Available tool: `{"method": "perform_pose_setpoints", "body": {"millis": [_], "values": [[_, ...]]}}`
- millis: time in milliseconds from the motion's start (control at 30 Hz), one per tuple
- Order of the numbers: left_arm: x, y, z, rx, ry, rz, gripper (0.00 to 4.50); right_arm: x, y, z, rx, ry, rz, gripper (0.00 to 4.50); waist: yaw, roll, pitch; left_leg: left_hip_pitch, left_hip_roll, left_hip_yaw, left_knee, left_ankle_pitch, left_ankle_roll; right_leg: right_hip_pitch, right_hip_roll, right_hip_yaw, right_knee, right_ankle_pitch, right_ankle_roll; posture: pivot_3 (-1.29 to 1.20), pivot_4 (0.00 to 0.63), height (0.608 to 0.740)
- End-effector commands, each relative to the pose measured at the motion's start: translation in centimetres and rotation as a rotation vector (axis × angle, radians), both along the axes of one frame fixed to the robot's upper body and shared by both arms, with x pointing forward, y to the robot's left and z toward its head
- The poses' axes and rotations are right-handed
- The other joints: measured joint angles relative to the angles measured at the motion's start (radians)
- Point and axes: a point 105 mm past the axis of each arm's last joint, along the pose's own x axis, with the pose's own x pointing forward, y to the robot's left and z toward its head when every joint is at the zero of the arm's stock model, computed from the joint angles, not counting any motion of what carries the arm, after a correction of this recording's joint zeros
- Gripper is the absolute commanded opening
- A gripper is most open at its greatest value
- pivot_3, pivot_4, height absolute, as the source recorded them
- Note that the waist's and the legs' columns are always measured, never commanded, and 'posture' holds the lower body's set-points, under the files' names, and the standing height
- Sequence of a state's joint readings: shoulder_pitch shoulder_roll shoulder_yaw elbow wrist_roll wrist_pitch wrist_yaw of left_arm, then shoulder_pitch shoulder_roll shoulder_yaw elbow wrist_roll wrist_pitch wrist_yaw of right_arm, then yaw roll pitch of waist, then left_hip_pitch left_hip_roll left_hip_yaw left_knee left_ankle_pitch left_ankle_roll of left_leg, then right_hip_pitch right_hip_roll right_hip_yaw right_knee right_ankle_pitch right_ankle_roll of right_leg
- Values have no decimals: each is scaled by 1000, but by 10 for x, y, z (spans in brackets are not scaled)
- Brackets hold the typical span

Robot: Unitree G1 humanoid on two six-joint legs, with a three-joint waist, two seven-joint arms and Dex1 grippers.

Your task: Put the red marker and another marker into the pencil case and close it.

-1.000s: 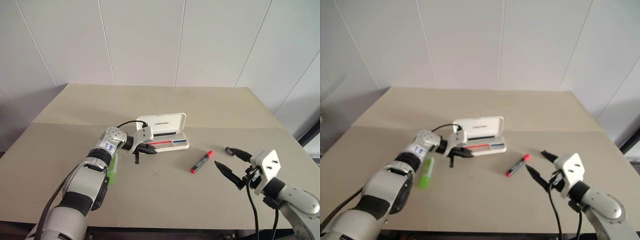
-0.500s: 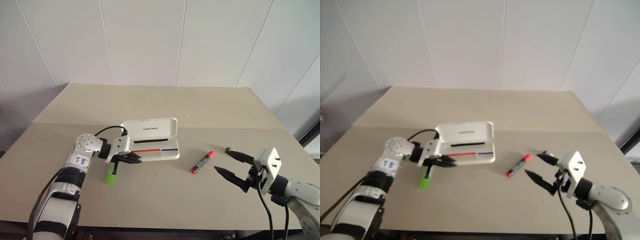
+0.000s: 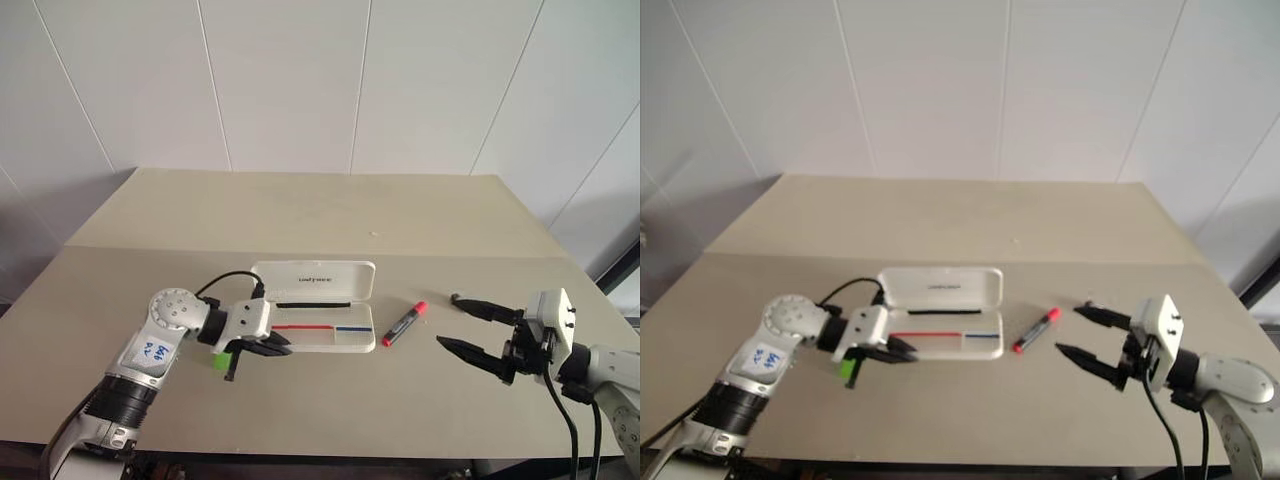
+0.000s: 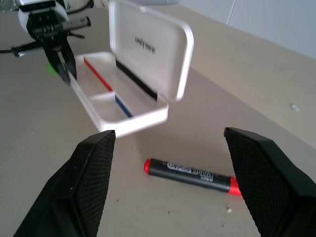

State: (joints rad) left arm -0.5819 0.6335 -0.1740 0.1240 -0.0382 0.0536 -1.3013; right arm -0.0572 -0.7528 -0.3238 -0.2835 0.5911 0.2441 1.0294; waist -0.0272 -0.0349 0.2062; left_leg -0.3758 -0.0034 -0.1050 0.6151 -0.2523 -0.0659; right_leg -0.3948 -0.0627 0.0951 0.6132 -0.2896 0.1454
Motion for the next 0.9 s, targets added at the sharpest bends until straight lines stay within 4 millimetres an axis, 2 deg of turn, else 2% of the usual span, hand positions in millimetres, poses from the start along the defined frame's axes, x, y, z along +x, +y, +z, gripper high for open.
{"method": "perform_pose_setpoints", "body": {"millis": [33,333,367,467,600,767,900], "values": [[-1,-6,2,4,-39,-4,10,-2,2,7,-3,-39,6,4500,-1,0,0,0,0,0,0,0,0,0,0,0,0,0,0,0,150,740],[-3,-11,-14,23,-56,-9,10,-9,3,2,0,-31,-21,4500,0,0,0,0,0,1,0,0,0,0,0,1,0,0,0,0,150,740],[-5,-12,-15,19,-55,-16,582,-9,3,2,0,-31,-23,4500,1,0,0,0,0,1,0,0,0,0,0,1,0,0,0,0,150,740],[-9,-15,-13,-3,-48,-30,1427,-10,2,3,-1,-31,-28,4500,0,0,0,0,0,1,0,0,0,0,0,1,0,0,0,0,150,740],[-14,-16,-8,-32,-32,-36,2779,-11,2,3,-2,-32,-30,4500,0,0,0,0,0,2,0,0,0,0,0,1,0,0,0,0,150,740],[-23,-16,8,-94,-25,-37,4363,-10,2,5,-2,-35,-26,4500,0,0,0,1,0,2,0,0,0,0,0,2,0,0,0,0,150,740],[-34,-11,17,-115,7,-40,4441,-9,4,5,-2,-33,-24,4500,-2,0,0,1,0,3,0,0,0,0,0,2,0,0,-1,0,150,740]]}}
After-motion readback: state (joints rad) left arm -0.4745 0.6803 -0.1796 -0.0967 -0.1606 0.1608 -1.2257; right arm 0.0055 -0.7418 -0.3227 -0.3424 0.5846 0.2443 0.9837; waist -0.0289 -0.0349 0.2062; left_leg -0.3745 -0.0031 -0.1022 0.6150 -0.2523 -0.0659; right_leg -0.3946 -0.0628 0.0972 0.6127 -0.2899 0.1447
